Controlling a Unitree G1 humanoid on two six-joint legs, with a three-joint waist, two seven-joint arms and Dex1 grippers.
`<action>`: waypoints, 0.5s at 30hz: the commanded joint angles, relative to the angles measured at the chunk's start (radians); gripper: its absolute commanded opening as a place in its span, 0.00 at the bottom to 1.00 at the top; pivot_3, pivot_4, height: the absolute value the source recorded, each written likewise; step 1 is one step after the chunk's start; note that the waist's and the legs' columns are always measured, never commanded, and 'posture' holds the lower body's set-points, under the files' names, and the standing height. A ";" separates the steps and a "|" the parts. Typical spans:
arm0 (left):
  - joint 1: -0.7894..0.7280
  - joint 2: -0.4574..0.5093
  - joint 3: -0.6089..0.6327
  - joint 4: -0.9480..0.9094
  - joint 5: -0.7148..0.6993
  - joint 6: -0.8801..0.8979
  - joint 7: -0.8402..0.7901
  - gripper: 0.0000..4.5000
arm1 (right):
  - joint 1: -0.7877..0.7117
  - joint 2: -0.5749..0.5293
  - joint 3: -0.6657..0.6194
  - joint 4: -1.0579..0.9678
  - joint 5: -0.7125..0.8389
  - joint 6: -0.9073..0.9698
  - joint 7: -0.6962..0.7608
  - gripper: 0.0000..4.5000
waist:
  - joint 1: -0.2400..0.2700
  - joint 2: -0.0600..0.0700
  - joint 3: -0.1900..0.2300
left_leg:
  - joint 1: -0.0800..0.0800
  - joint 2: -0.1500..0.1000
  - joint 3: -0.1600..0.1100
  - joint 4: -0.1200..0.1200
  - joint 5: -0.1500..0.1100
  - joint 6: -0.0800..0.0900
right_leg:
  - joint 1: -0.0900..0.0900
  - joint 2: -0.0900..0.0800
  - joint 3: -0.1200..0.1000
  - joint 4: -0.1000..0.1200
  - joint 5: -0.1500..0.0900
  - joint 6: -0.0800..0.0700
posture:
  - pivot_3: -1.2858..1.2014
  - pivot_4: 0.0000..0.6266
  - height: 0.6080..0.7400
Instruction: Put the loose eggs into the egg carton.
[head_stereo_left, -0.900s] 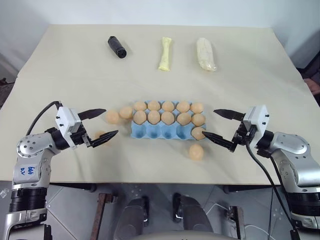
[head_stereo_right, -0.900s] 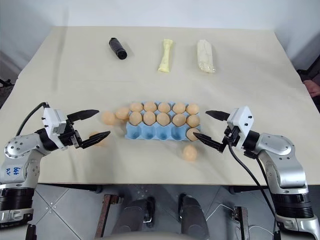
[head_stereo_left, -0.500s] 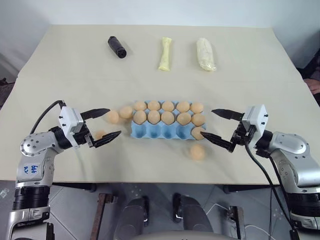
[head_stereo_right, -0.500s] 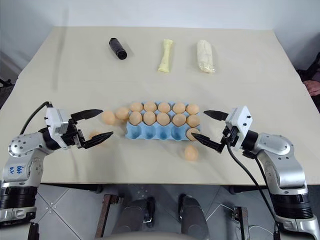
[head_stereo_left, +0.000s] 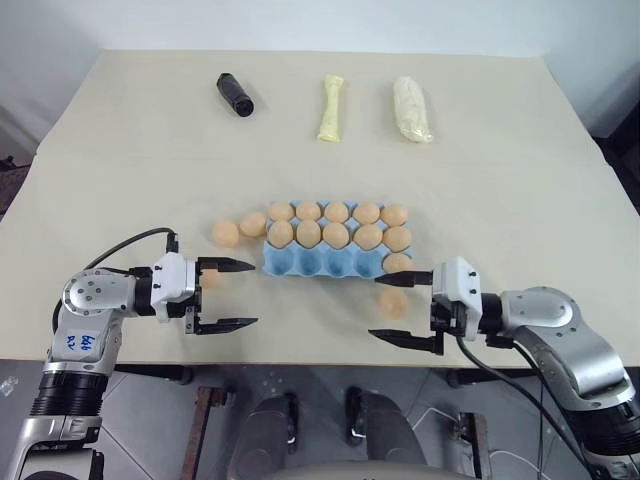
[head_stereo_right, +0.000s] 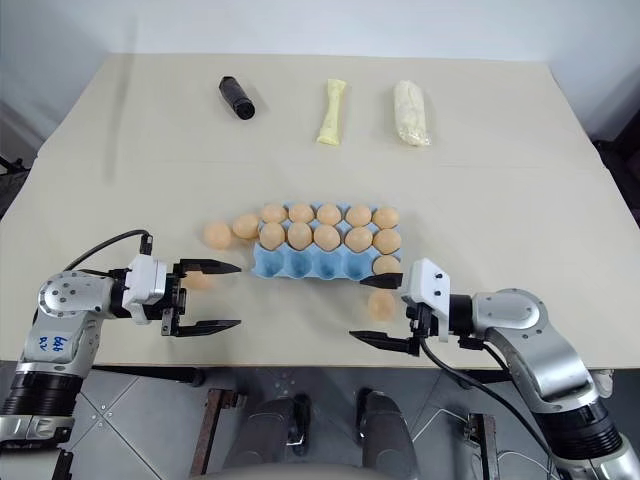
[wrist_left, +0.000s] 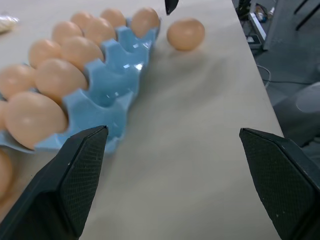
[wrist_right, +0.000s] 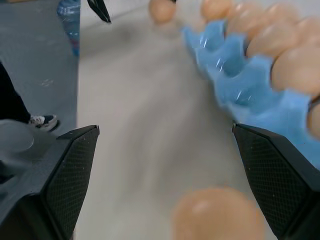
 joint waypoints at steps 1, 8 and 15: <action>0.007 0.012 0.007 -0.008 0.004 -0.023 -0.004 0.99 | 0.005 0.007 0.025 0.035 -0.040 -0.081 0.033 1.00 | 0.000 0.000 0.000 | 0.000 0.000 0.000 0.000 0.000 0.000 | 0.000 0.000 0.000 0.000 0.000 0.000 | 0.52 0.24 1.00; 0.021 0.013 0.012 -0.011 0.006 -0.030 0.007 0.99 | 0.003 0.045 0.041 0.146 -0.078 -0.159 0.041 1.00 | 0.000 0.000 0.000 | 0.000 0.000 0.000 0.000 0.000 0.000 | 0.000 0.000 -0.001 0.001 0.000 0.000 | 0.52 0.24 1.00; 0.032 0.013 0.017 -0.016 0.006 -0.033 0.024 1.00 | -0.003 0.062 0.038 0.225 -0.094 -0.191 0.032 0.72 | 0.000 0.000 0.000 | 0.001 0.000 0.000 0.001 0.000 0.000 | 0.000 0.000 -0.001 0.003 0.000 0.000 | 0.52 0.24 1.00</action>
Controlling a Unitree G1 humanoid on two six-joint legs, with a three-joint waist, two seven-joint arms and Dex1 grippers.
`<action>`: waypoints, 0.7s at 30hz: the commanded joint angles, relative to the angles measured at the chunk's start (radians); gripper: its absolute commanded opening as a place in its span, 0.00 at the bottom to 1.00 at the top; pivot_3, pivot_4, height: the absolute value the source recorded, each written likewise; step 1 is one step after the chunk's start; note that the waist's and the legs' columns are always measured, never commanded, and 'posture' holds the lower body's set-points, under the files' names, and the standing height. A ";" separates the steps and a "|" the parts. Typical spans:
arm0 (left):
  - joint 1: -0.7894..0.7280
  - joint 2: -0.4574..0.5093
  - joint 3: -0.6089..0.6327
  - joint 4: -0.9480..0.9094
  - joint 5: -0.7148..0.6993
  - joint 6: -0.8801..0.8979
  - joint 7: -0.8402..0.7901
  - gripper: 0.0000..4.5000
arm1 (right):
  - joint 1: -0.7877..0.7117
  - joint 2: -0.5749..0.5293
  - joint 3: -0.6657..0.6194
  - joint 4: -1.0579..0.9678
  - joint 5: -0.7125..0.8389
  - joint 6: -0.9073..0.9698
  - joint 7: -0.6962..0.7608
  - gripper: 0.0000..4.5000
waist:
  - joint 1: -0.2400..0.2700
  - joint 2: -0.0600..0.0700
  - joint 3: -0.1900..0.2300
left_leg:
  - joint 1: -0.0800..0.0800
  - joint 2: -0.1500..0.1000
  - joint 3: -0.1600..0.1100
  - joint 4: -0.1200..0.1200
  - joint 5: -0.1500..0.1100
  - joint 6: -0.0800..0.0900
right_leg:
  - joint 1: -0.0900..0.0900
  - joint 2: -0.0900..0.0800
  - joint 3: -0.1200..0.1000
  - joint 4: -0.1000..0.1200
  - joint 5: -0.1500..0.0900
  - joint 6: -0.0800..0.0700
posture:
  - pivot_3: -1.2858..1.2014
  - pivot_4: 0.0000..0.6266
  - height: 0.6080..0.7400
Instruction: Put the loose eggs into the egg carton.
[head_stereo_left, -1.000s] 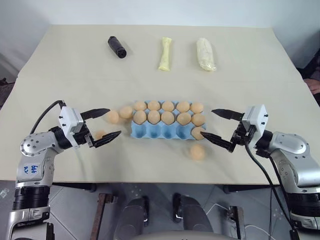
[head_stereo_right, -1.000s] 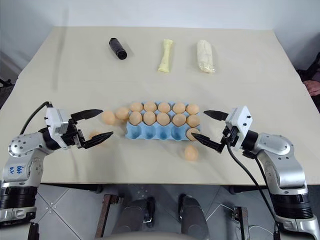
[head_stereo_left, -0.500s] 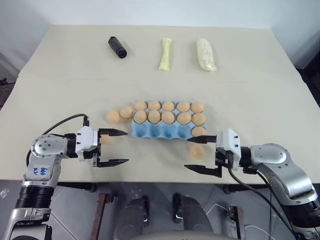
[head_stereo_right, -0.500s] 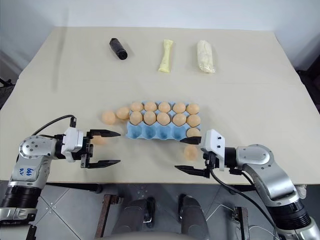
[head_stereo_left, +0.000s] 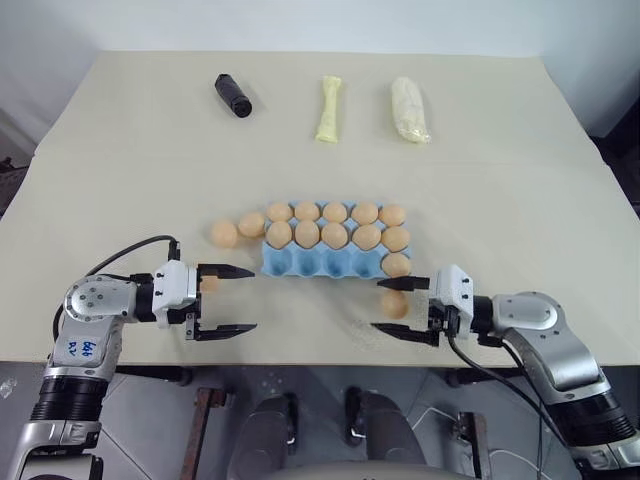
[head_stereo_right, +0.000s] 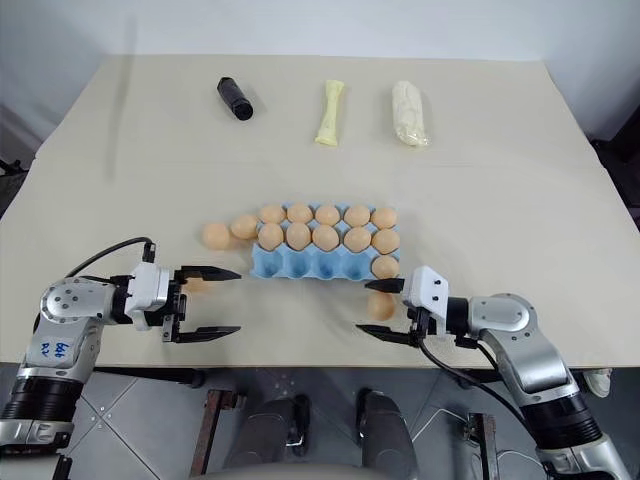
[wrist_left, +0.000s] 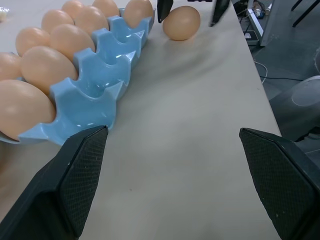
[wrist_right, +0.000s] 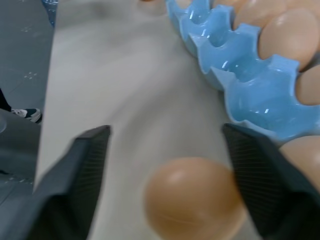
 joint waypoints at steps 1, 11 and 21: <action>0.006 0.012 0.019 -0.017 0.000 -0.014 0.011 1.00 | 0.019 0.002 0.012 0.041 -0.022 -0.010 0.011 0.72 | 0.001 0.000 0.000 | 0.000 0.000 0.000 0.000 0.000 0.000 | 0.000 0.000 0.000 0.000 0.000 0.000 | 0.52 0.24 1.00; 0.012 0.010 0.022 -0.004 0.001 -0.028 0.029 1.00 | 0.023 -0.005 0.005 0.041 -0.026 -0.003 0.023 0.72 | -0.001 0.000 0.000 | 0.000 0.000 0.001 0.000 0.000 0.000 | 0.000 0.000 0.000 0.001 0.000 0.000 | 0.52 0.24 1.00; 0.024 0.014 0.035 0.001 0.002 -0.034 0.062 1.00 | -0.002 0.005 -0.010 0.010 0.000 0.006 0.021 0.49 | -0.001 0.000 0.000 | 0.000 0.000 0.001 0.001 0.000 0.000 | 0.000 0.000 0.000 0.001 0.000 0.000 | 0.52 0.24 1.00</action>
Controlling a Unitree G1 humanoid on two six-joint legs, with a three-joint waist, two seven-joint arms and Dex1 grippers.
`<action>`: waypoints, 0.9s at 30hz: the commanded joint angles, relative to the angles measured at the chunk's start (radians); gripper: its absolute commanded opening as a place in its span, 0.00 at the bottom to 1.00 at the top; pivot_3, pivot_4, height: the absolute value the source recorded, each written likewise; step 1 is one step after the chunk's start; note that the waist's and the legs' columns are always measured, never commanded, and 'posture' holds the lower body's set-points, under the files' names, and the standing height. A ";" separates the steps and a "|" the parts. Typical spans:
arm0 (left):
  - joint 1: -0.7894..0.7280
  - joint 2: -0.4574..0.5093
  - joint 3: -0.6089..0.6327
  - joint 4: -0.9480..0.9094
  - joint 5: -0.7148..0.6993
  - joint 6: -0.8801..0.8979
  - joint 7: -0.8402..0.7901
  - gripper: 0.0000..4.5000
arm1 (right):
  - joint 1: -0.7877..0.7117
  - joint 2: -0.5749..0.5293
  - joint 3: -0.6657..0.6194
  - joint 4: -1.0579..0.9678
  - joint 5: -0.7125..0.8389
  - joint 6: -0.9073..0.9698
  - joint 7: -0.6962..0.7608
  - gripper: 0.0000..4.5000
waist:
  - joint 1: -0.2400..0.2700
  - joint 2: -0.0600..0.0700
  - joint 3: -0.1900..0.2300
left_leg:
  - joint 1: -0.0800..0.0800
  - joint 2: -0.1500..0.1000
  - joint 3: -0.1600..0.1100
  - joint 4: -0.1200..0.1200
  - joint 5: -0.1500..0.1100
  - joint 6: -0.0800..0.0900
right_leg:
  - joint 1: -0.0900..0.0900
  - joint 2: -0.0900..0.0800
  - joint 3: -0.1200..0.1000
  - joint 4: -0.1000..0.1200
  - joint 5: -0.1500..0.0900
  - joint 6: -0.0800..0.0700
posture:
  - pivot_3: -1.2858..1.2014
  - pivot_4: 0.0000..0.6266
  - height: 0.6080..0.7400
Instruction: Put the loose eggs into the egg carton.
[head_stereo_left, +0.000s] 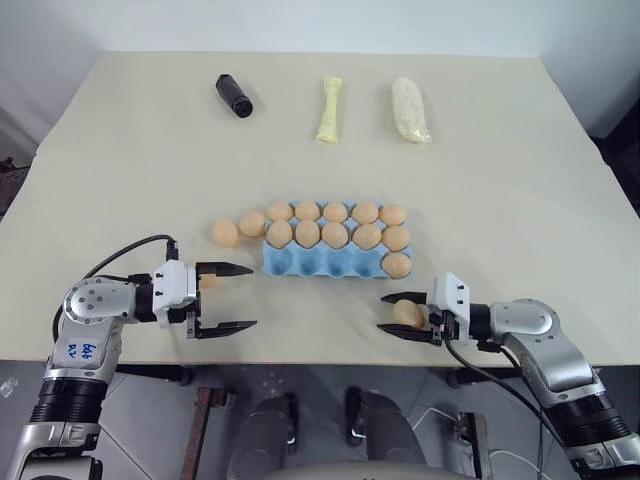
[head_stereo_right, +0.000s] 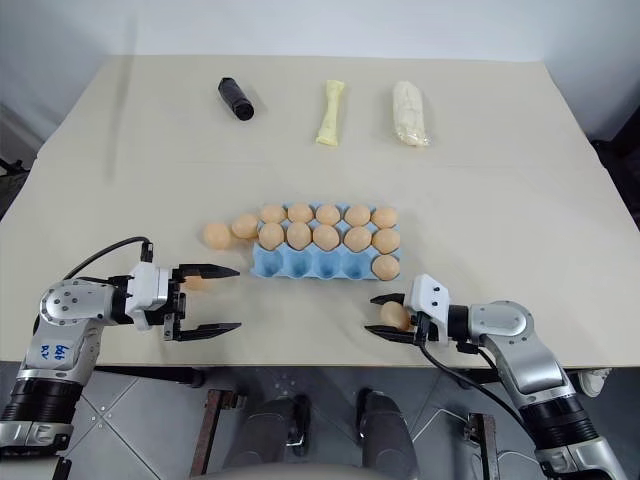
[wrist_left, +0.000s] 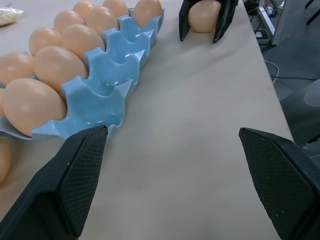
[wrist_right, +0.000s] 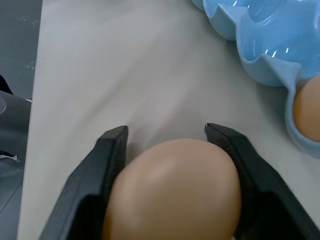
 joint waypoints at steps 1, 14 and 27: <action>0.020 0.015 0.035 -0.004 -0.001 -0.009 0.016 1.00 | -0.027 0.010 -0.023 -0.081 0.043 0.028 -0.003 0.49 | -0.002 0.000 0.000 | 0.000 0.000 0.000 0.000 0.000 0.000 | 0.000 0.000 0.000 0.000 0.000 0.000 | 0.52 0.24 1.00; 0.105 0.013 0.116 -0.047 -0.020 0.051 0.112 1.00 | -0.376 0.219 0.041 0.023 0.014 0.141 -0.151 0.49 | 0.002 -0.001 -0.001 | 0.000 0.001 0.002 -0.001 -0.001 0.000 | -0.002 -0.001 -0.001 0.002 0.001 -0.002 | 0.52 0.24 1.00; 0.155 0.015 0.179 -0.100 -0.034 0.086 0.179 1.00 | -0.304 0.163 0.002 -0.029 0.084 0.115 -0.017 0.99 | -0.012 -0.001 0.000 | 0.000 0.002 0.006 0.000 -0.006 0.000 | -0.003 -0.001 -0.004 0.003 0.001 -0.001 | 0.52 0.24 1.00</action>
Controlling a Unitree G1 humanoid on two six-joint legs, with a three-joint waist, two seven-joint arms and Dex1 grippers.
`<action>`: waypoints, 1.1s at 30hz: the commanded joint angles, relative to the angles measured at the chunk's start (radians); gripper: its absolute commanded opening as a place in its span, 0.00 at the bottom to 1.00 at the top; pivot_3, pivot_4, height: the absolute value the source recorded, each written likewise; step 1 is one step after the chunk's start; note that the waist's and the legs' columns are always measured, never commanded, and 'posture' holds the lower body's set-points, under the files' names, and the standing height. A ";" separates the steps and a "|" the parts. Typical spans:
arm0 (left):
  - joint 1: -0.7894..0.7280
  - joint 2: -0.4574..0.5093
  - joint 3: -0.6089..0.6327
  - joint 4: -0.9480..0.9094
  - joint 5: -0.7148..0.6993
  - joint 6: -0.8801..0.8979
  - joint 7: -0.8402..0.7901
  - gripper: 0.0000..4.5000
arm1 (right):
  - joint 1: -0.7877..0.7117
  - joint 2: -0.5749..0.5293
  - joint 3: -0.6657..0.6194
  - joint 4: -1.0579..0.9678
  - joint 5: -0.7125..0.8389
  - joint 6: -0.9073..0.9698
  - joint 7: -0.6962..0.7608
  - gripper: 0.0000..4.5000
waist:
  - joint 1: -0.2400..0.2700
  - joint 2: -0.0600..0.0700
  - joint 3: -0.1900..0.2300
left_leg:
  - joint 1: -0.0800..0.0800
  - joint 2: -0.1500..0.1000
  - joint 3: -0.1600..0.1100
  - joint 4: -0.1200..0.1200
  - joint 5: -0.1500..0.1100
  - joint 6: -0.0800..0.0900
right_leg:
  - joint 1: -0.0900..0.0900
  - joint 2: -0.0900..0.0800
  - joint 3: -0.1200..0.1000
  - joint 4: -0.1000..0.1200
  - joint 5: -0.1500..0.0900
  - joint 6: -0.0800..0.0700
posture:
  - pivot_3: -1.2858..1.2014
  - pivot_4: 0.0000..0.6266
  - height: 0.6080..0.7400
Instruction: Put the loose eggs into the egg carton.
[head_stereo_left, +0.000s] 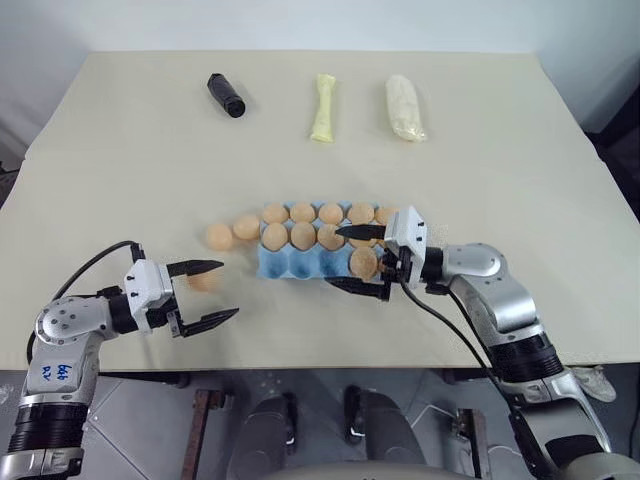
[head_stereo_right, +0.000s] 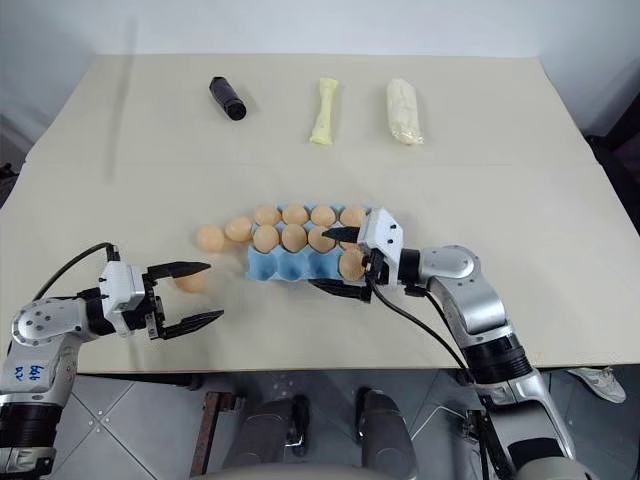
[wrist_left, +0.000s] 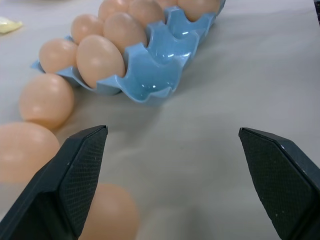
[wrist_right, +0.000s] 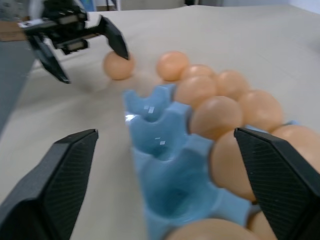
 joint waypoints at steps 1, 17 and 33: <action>0.019 0.004 0.070 -0.045 -0.029 0.024 0.063 1.00 | 0.039 -0.052 -0.076 -0.082 0.051 -0.007 0.031 0.99 | 0.001 0.000 0.000 | 0.000 0.000 0.000 0.000 0.000 0.000 | 0.000 0.000 0.000 0.000 0.000 0.000 | 0.52 0.24 1.00; 0.196 -0.032 0.238 -0.070 -0.073 0.120 0.221 1.00 | 0.191 -0.141 -0.169 -0.194 0.078 -0.111 0.087 0.99 | 0.014 0.000 0.000 | 0.001 0.002 0.002 0.000 0.000 -0.001 | 0.002 -0.001 0.000 -0.005 -0.001 -0.001 | 0.52 0.24 1.00; 0.003 -0.160 0.059 0.029 0.041 0.110 0.344 0.96 | 0.232 -0.143 -0.159 -0.227 0.067 -0.118 0.066 1.00 | 0.013 0.000 0.000 | 0.001 0.002 0.007 0.001 -0.001 0.000 | 0.001 -0.001 -0.003 -0.002 0.000 0.001 | 0.52 0.24 1.00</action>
